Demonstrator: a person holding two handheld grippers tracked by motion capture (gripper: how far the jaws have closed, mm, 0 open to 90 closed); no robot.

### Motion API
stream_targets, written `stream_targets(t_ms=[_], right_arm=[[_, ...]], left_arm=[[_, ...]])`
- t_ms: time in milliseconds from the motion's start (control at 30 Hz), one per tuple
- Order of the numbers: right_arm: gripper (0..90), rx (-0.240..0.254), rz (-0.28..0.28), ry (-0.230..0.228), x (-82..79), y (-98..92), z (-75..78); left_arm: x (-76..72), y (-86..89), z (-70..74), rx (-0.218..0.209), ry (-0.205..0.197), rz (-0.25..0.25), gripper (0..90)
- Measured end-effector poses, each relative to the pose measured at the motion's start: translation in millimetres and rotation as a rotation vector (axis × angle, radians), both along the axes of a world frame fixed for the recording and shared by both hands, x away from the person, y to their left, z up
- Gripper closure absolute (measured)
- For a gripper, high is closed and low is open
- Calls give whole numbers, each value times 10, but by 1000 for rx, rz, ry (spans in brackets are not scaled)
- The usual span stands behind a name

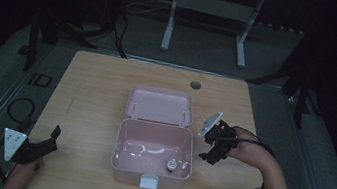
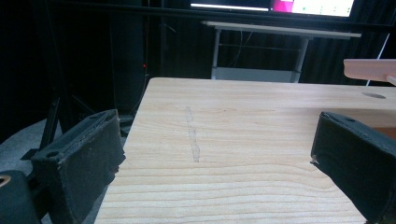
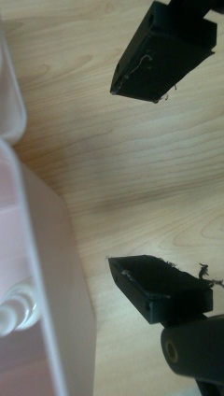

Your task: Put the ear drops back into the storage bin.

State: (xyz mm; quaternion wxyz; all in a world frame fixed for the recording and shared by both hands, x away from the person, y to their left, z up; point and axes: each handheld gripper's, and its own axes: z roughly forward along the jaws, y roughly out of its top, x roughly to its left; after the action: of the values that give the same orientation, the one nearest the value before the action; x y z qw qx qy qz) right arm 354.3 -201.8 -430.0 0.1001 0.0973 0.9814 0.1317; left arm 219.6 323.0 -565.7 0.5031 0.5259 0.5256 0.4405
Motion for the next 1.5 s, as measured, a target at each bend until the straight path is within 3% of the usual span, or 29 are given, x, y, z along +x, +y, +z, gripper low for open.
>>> stream_targets(t_ms=[167,267,433,700,733,1033,1067,1133,1167,1200,1333,1500], right_arm=[[143,15,-24,21,8,-93,-158],[142,-6,-44,44,8,-186,-318],[142,27,-84,30,13,-267,-416],[142,109,-208,-43,42,-435,-614],[142,147,-242,-64,42,-479,-653],[138,247,-338,-129,-7,-603,-880],[138,280,-370,-158,-19,-644,-929],[138,294,-385,-169,-23,-659,-939],[138,341,-417,-193,-33,-697,-965],[138,341,-417,-193,-33,-697,-965],[138,420,-496,-272,-76,-768,-1034],[137,466,-575,-337,-123,-824,-1093]], left_arm=[[1,1,0,0,1,0,24],[0,0,0,0,1,1,24],[0,0,0,2,2,1,24],[0,-1,1,2,2,2,24],[1,-1,0,1,1,2,24],[1,-1,0,1,1,2,24],[1,-2,0,1,1,2,24],[1,-1,0,1,1,3,24],[1,-1,1,1,2,3,23],[1,-1,1,1,2,3,24],[0,-2,1,3,2,3,24],[-1,-2,0,3,2,3,24]])
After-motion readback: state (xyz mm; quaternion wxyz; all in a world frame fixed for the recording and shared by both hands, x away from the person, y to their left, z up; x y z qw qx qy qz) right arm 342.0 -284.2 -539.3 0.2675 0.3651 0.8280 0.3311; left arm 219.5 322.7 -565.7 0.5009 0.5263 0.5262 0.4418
